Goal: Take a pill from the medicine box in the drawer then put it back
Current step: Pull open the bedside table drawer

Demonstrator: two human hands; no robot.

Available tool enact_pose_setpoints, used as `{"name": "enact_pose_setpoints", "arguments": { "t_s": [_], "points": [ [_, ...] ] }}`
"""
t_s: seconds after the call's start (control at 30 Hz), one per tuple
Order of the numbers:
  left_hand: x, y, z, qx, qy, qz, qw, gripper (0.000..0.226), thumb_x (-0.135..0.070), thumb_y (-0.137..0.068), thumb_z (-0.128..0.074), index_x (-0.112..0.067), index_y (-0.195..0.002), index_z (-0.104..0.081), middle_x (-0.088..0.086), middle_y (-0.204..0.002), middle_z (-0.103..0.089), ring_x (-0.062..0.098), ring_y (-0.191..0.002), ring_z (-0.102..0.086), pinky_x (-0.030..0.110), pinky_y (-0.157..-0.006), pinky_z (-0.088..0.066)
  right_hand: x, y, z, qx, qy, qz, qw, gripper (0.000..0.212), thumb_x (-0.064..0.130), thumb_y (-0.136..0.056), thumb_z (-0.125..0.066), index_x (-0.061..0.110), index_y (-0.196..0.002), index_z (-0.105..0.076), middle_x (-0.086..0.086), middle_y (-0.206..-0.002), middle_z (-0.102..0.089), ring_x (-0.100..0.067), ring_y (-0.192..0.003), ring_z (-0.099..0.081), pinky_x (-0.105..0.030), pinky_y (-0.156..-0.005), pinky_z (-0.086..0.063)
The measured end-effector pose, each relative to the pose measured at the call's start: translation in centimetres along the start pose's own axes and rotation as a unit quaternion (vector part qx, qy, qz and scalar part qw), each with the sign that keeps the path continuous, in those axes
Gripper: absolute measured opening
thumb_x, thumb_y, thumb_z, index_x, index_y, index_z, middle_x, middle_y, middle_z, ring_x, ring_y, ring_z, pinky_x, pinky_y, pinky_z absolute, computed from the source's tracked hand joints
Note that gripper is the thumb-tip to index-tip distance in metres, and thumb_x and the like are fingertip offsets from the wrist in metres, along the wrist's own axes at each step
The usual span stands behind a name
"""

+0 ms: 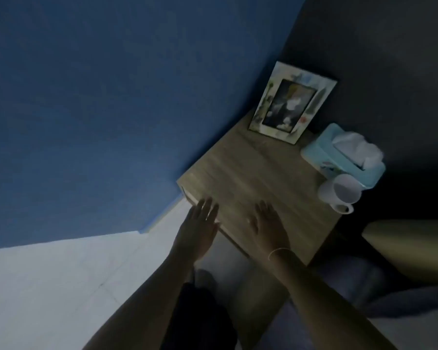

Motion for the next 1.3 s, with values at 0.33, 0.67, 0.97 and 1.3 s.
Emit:
{"name": "enact_pose_setpoints", "arguments": {
  "t_s": [0.33, 0.67, 0.97, 1.3],
  "points": [
    [1.9, -2.9, -4.6, -0.086, 0.037, 0.003, 0.996, 0.054, -0.03, -0.1, -0.039, -0.011, -0.149, -0.027, 0.013, -0.158, -0.023, 0.031, -0.147, -0.018, 0.037, -0.116, -0.011, 0.0, -2.2, -4.6, -0.114, 0.031, 0.032, 0.992, 0.051, 0.042, -0.096, -0.033, 0.012, -0.135, -0.047, -0.011, -0.136, -0.056, -0.024, -0.125, -0.054, -0.037, -0.103, -0.035],
    [1.6, -0.6, -6.9, -0.168, 0.06, 0.097, 0.979, 0.057, -0.035, -0.103, -0.025, -0.014, -0.152, -0.005, 0.01, -0.162, -0.005, 0.027, -0.15, -0.001, 0.036, -0.119, 0.001, -0.2, -1.2, -6.7, -0.161, -0.064, 0.078, 0.982, 0.048, 0.026, -0.1, -0.042, 0.008, -0.144, -0.037, -0.016, -0.152, -0.035, -0.028, -0.143, -0.027, -0.05, -0.112, -0.032],
    [-2.3, 5.9, -11.0, -0.213, 0.086, 0.19, 0.955, 0.055, -0.033, -0.103, -0.023, -0.01, -0.152, -0.01, 0.012, -0.162, -0.005, 0.027, -0.15, -0.003, 0.039, -0.123, -0.003, -0.6, -1.2, -6.5, -0.2, -0.051, 0.127, 0.97, 0.046, 0.017, -0.098, -0.035, 0.001, -0.141, -0.04, -0.017, -0.151, -0.035, -0.026, -0.145, -0.025, -0.035, -0.12, -0.01],
    [-2.9, 4.1, -14.8, -0.199, 0.108, 0.208, 0.952, 0.057, -0.035, -0.103, -0.024, -0.009, -0.152, -0.011, 0.011, -0.162, -0.007, 0.025, -0.15, -0.004, 0.039, -0.123, -0.005, -0.7, -1.4, -6.8, -0.217, -0.024, 0.154, 0.964, 0.049, 0.03, -0.095, -0.04, 0.018, -0.143, -0.043, -0.009, -0.153, -0.035, -0.023, -0.145, -0.025, -0.041, -0.119, -0.014]
  ]
}}
Point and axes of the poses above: each hand's wrist, its own y-axis away from the middle knuckle, its own z-axis out of the back of the hand, x = y × z, the point moved 4 cm from there along -y, towards the middle knuckle
